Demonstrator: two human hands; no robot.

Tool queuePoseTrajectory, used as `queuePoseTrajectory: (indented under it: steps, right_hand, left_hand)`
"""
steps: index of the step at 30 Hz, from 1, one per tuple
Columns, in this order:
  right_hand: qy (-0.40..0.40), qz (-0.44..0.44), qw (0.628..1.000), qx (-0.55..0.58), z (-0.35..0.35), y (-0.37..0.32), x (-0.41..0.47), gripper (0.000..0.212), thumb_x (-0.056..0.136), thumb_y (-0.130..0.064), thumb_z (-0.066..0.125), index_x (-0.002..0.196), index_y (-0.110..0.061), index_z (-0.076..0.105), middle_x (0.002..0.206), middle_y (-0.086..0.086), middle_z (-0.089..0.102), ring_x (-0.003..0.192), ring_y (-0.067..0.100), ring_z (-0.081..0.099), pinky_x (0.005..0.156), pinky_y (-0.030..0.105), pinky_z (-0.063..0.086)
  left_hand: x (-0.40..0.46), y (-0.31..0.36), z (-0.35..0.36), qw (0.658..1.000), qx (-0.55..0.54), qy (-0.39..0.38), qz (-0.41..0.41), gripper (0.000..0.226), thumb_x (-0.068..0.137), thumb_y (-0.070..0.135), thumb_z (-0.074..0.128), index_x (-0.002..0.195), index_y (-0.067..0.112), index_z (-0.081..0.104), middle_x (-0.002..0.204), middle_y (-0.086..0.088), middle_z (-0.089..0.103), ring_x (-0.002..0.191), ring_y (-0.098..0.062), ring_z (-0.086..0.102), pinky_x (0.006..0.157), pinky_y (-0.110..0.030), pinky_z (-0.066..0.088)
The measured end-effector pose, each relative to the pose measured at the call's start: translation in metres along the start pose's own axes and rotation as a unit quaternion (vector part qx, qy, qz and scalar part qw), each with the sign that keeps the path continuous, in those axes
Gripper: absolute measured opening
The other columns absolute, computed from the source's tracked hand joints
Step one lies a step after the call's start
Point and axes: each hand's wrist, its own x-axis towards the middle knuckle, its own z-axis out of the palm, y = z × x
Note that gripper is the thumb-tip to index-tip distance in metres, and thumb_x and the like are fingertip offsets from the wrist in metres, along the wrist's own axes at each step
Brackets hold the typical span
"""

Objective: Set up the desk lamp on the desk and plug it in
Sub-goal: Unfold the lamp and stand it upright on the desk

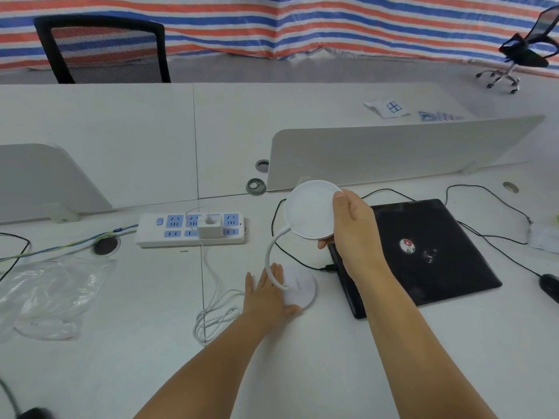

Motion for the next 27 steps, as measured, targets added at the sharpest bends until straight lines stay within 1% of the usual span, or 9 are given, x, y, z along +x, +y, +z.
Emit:
queuePoseTrajectory:
  steps: [4,7,10,12,14,16,19,24,27]
  right_hand:
    - [0.006,-0.001,1.000,0.003,-0.001,0.002,-0.001,0.031,0.102,-0.027,0.032,0.117,-0.015,0.056,0.112,0.009,0.056,0.057,0.018,0.057,0.039,0.017,0.044]
    - [-0.018,0.014,1.000,0.014,-0.006,0.000,-0.002,0.026,0.102,-0.030,0.032,0.114,-0.022,0.053,0.109,0.001,0.053,0.073,0.022,0.062,0.045,0.019,0.052]
    - [-0.039,0.062,0.996,0.048,-0.017,0.001,-0.002,0.025,0.100,-0.034,0.034,0.119,-0.026,0.048,0.109,0.001,0.057,0.096,0.026,0.064,0.058,0.030,0.060]
    - [-0.035,0.084,0.995,0.051,-0.029,0.013,-0.004,0.027,0.100,-0.035,0.034,0.122,-0.025,0.045,0.105,0.004,0.064,0.095,0.023,0.067,0.070,0.038,0.061]
    - [-0.034,0.121,0.991,0.040,-0.039,0.037,-0.011,0.026,0.100,-0.033,0.034,0.122,-0.023,0.045,0.104,0.009,0.067,0.093,0.024,0.068,0.077,0.041,0.060]
    - [-0.037,0.161,0.986,0.018,-0.040,0.067,-0.022,0.029,0.100,-0.029,0.035,0.125,-0.019,0.047,0.104,0.013,0.067,0.093,0.027,0.068,0.079,0.043,0.058]
    - [-0.050,0.180,0.982,-0.032,-0.032,0.112,-0.047,0.029,0.100,-0.027,0.035,0.121,-0.013,0.052,0.099,0.010,0.067,0.085,0.022,0.066,0.072,0.035,0.057]
    - [-0.092,0.146,0.977,-0.121,-0.013,0.157,-0.071,0.033,0.101,-0.027,0.034,0.128,-0.016,0.049,0.108,0.002,0.062,0.090,0.015,0.061,0.078,0.029,0.053]
    - [-0.117,0.078,0.967,-0.214,-0.002,0.173,-0.066,0.043,0.100,-0.025,0.035,0.143,-0.019,0.037,0.110,0.001,0.055,0.096,0.015,0.054,0.084,0.028,0.043]
  left_hand:
    - [0.000,0.001,-0.001,1.000,0.008,0.003,-0.001,0.096,0.085,0.058,0.047,0.148,0.012,-0.009,0.160,-0.001,-0.007,0.147,-0.016,-0.010,0.119,-0.049,-0.008]
    - [0.001,-0.001,-0.004,1.000,0.020,-0.003,0.012,0.098,0.084,0.060,0.047,0.148,0.012,-0.009,0.160,-0.002,-0.008,0.147,-0.017,-0.011,0.119,-0.049,-0.009]
    - [-0.001,-0.004,-0.012,1.000,-0.016,-0.010,0.021,0.104,0.081,0.061,0.052,0.148,0.010,-0.011,0.160,-0.003,-0.010,0.147,-0.018,-0.012,0.120,-0.046,-0.007]
    - [-0.012,-0.004,-0.019,0.999,-0.030,0.000,0.033,0.098,0.085,0.053,0.052,0.148,0.009,-0.009,0.160,-0.005,-0.009,0.147,-0.019,-0.010,0.121,-0.042,-0.004]
    - [-0.028,-0.005,-0.014,0.994,-0.015,0.084,0.074,0.078,0.092,0.037,0.046,0.148,0.005,0.003,0.160,-0.011,0.004,0.148,-0.025,0.004,0.121,-0.040,0.006]
    - [-0.050,-0.005,0.004,0.976,-0.002,0.189,0.105,0.058,0.089,0.025,0.035,0.141,0.001,0.032,0.148,-0.018,0.039,0.136,-0.032,0.040,0.113,-0.042,0.029]
    - [-0.087,-0.001,0.052,0.972,0.010,0.177,0.156,0.049,0.081,0.028,0.038,0.125,0.014,0.053,0.123,-0.006,0.065,0.111,-0.020,0.064,0.099,-0.037,0.047]
    - [-0.103,-0.013,0.092,0.980,0.086,0.088,0.157,0.048,0.094,0.041,0.029,0.130,0.021,0.052,0.137,0.000,0.056,0.131,-0.018,0.045,0.110,-0.040,0.013]
    - [-0.102,-0.021,0.095,0.979,0.107,0.084,0.153,0.052,0.097,0.042,0.019,0.142,0.023,0.036,0.151,0.002,0.037,0.141,-0.016,0.025,0.110,-0.044,0.013]
